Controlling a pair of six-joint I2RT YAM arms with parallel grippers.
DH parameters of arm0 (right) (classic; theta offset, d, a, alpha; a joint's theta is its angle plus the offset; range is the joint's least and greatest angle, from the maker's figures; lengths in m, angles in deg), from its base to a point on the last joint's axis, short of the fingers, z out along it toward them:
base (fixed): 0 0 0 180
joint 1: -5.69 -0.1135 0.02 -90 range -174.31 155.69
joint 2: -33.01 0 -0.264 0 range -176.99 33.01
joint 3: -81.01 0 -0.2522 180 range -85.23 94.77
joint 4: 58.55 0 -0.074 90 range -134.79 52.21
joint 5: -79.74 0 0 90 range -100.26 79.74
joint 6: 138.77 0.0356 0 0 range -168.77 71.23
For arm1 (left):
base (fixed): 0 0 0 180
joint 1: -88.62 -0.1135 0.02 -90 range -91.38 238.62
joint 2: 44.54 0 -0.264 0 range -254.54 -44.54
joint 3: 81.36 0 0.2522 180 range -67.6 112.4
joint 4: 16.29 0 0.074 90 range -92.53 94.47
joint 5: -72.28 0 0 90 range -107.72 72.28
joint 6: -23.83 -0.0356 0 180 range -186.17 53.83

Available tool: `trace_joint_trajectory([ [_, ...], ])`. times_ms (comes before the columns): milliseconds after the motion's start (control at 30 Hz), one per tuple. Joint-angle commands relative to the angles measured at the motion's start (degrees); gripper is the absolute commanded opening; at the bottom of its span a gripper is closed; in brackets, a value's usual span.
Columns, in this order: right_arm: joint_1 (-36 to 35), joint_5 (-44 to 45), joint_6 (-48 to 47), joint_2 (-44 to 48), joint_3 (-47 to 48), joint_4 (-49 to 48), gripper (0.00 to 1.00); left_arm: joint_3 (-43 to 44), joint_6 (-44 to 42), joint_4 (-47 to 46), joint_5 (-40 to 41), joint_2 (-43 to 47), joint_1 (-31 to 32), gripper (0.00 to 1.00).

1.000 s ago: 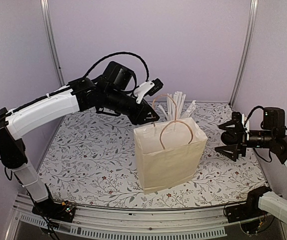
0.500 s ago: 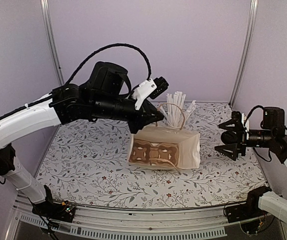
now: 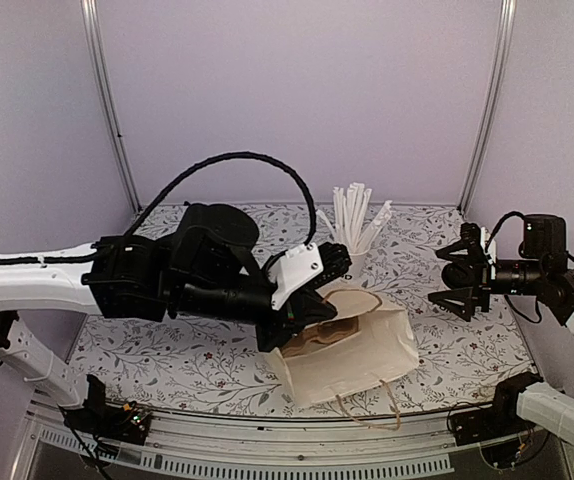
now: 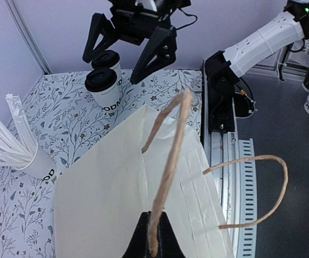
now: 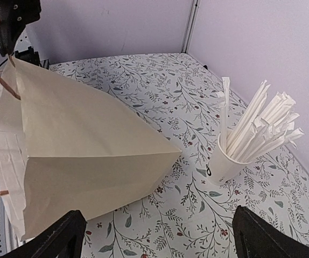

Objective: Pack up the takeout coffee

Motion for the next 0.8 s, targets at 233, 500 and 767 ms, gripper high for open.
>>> trace_joint_trajectory([
  [233, 0.3, -1.0, -0.7, -0.5, -0.7, -0.1, 0.99, -6.4, 3.3, -7.7, 10.0, 0.8, 8.0, 0.0],
  [500, 0.3, 5.5, -0.1, -2.2, 5.9, 5.0, 0.99, -3.1, 2.6, -4.5, 11.4, 0.3, 6.5, 0.0],
  [767, 0.3, 9.8, -2.5, -12.1, 20.7, 19.9, 0.99, 0.2, 8.3, -0.9, -6.2, 1.2, -2.2, 0.0],
])
